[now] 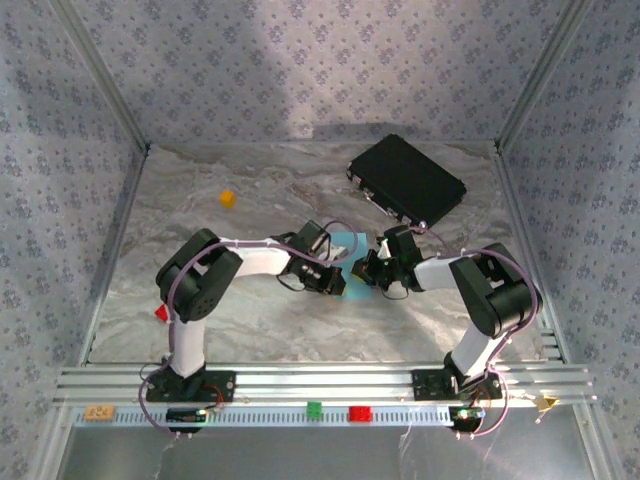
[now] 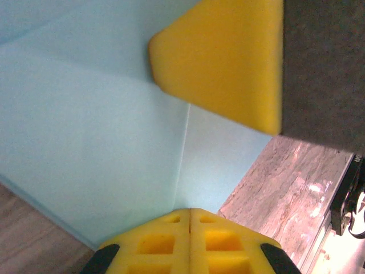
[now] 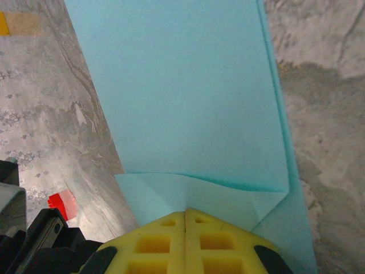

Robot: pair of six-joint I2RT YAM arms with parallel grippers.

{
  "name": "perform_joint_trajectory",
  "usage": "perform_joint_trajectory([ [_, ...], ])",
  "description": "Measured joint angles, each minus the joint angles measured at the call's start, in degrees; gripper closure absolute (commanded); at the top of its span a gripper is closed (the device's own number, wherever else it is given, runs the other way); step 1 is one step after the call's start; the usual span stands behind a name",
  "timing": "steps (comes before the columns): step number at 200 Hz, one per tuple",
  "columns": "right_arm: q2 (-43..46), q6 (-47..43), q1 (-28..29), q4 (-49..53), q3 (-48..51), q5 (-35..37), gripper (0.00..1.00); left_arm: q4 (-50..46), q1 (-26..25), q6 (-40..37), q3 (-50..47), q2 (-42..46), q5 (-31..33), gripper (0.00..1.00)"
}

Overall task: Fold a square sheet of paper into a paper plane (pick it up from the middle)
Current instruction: Fold the triangle a second time at the center of the table.

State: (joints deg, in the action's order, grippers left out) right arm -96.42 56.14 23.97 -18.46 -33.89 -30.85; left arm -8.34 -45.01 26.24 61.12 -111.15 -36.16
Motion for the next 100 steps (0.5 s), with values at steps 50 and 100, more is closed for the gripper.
perform_joint_trajectory([
  [50,0.00,0.00,0.00,0.07,0.00,-0.09,0.97,1.81,0.00,0.92,-2.80,1.60,-0.07,0.94],
  [100,0.00,0.00,0.00,0.07,-0.02,-0.07,0.97,-0.57,0.00,1.92,-3.58,3.06,-0.48,0.94],
])
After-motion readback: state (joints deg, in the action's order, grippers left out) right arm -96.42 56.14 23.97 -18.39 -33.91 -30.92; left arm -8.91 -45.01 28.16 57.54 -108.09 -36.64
